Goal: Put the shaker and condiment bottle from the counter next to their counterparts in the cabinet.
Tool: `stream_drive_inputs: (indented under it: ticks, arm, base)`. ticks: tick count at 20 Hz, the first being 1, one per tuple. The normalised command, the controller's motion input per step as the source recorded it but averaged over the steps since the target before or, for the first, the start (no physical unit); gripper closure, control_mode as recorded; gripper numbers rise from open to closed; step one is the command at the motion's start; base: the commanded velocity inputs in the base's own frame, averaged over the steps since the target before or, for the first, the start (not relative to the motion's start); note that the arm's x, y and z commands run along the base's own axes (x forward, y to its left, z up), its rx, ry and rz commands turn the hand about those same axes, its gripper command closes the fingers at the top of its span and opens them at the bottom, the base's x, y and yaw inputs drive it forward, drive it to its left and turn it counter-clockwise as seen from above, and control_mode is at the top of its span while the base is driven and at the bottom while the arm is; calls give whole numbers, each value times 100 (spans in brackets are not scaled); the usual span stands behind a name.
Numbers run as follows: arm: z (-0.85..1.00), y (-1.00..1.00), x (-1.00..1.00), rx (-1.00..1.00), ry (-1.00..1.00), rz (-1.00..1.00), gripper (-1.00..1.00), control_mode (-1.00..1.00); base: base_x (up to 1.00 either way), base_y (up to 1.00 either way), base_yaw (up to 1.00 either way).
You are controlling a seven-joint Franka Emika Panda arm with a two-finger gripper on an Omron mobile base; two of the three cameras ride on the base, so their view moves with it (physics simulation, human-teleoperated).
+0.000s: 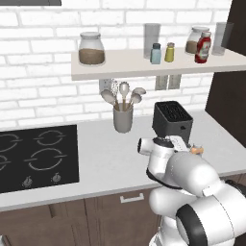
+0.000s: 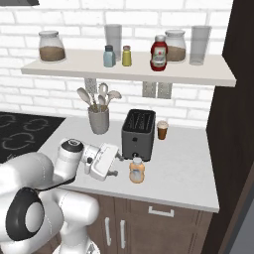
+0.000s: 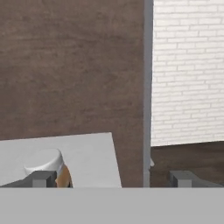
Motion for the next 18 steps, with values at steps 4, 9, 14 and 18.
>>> stream_drive_inputs:
  ticks: [4, 9, 14, 18]
  arm:
    - [-20, 0, 0, 0, 1, 0, -100, -100]
    - [-2, 0, 0, 0, 0, 0, -100, -100]
    - [0, -2, 4, 0, 0, 0, -100, -100]
    - [-1, -5, 20, 1, 0, 3, -100, -100]
  base:
    - [0, 0, 0]
    - [0, 0, 0]
    - [0, 0, 0]
    - [0, 0, 0]
